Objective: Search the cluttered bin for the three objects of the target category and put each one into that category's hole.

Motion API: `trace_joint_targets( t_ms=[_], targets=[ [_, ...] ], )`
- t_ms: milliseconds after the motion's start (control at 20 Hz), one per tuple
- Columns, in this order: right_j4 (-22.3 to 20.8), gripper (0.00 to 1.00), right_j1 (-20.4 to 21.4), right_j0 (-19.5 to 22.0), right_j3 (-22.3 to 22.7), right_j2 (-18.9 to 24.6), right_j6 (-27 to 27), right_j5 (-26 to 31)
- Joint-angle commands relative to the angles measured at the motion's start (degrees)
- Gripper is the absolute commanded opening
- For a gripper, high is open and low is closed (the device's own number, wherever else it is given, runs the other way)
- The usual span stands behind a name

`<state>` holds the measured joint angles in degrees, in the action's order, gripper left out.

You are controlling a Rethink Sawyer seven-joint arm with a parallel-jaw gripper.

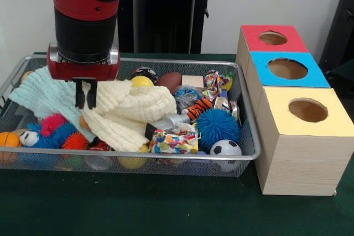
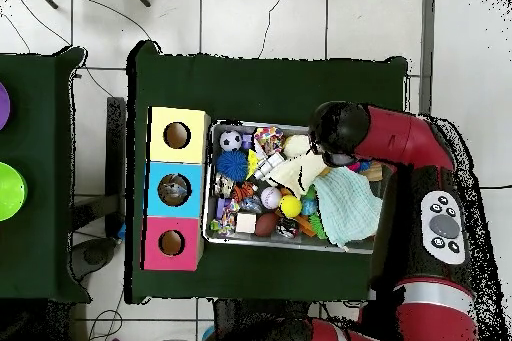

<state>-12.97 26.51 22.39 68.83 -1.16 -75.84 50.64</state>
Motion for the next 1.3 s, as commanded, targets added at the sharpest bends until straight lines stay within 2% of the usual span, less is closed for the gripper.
trace_joint_targets(
  t_ms=[50,500,550,950,1100,1300],
  targets=[
    [-6.55,0.00,0.08,1.09,-0.51,2.72,11.48,8.38],
    [-6.12,0.00,0.04,2.55,2.42,4.64,7.21,6.13],
    [-6.00,1.00,0.13,2.82,2.67,4.85,7.13,5.81],
    [-5.48,1.00,0.62,3.10,3.61,4.95,5.74,5.43],
    [-4.57,1.00,1.13,3.01,5.06,6.01,4.69,3.65],
    [-2.86,1.00,1.91,1.49,7.28,5.80,0.05,3.23]
  ],
)
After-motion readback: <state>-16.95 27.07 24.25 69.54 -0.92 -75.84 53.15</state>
